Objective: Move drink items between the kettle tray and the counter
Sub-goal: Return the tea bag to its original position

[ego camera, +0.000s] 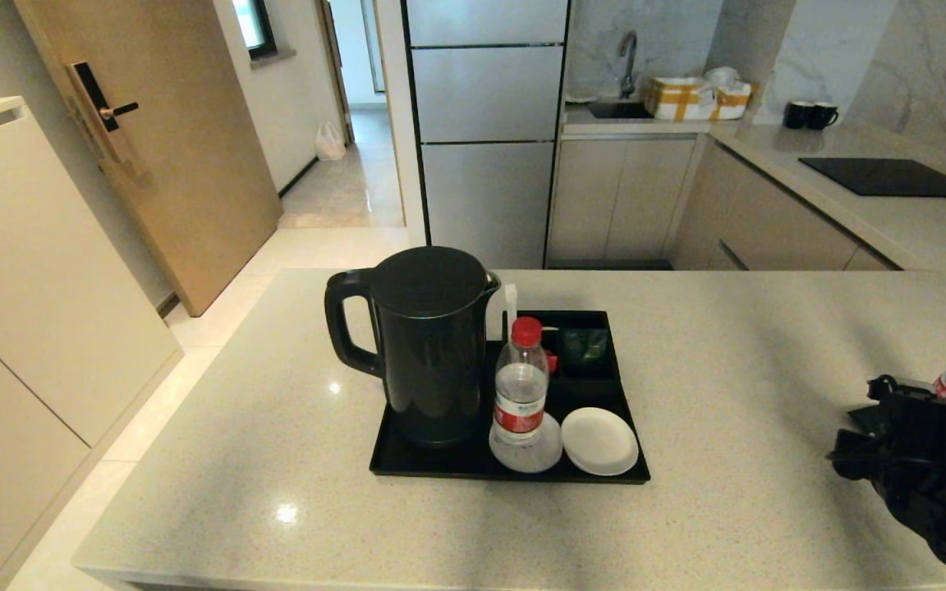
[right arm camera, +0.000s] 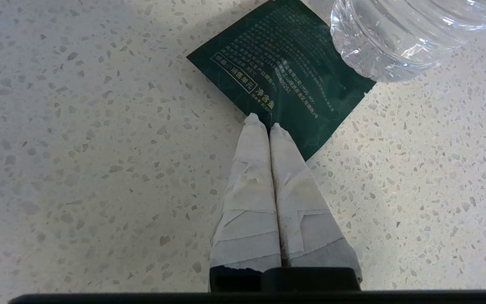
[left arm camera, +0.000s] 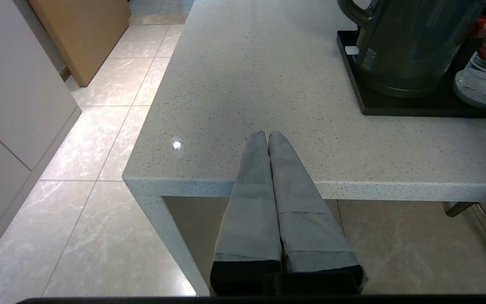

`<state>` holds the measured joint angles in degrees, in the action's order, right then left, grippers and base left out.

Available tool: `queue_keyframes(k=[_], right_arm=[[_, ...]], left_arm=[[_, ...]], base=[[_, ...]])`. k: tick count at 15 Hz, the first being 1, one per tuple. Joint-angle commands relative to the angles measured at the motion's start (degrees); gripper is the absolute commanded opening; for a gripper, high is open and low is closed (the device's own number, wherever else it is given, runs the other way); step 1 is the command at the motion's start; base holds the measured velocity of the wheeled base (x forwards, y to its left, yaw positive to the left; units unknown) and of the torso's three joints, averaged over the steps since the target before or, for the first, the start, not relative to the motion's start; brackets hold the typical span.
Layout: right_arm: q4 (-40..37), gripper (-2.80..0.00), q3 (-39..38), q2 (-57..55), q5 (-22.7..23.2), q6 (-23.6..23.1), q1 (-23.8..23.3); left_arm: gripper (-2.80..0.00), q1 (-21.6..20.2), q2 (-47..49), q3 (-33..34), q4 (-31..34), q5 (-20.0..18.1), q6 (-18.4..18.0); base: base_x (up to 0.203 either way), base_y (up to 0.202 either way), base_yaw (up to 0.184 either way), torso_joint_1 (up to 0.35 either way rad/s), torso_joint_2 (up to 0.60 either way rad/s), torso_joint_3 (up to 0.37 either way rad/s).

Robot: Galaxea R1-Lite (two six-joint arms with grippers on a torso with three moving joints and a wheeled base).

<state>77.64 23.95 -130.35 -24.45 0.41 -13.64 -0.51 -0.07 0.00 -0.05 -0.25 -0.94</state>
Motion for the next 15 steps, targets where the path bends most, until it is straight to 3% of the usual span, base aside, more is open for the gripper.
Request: queue_keyframes(k=[1, 9, 15], right_arm=[[0.58, -2.80, -0.13, 0.24, -0.02, 0.11, 0.02], [0.41, -2.80, -2.69, 5.38, -0.07, 1.69, 4.41], [0.49, -2.80, -2.42, 3.53, -0.16, 1.60, 2.92]], left_arm=[[-2.80, -0.02, 0.07, 0.09, -0.04, -0.01, -0.03], [-2.80, -0.02, 0.07, 0.09, -0.04, -0.01, -0.03], [-2.80, -0.02, 0.07, 0.09, -0.04, -0.01, -0.03]], base=[[0.000, 0.000, 0.000, 0.000, 0.00, 0.000], [0.000, 0.000, 0.000, 0.000, 0.00, 0.000], [0.000, 0.000, 0.000, 0.000, 0.00, 0.000]])
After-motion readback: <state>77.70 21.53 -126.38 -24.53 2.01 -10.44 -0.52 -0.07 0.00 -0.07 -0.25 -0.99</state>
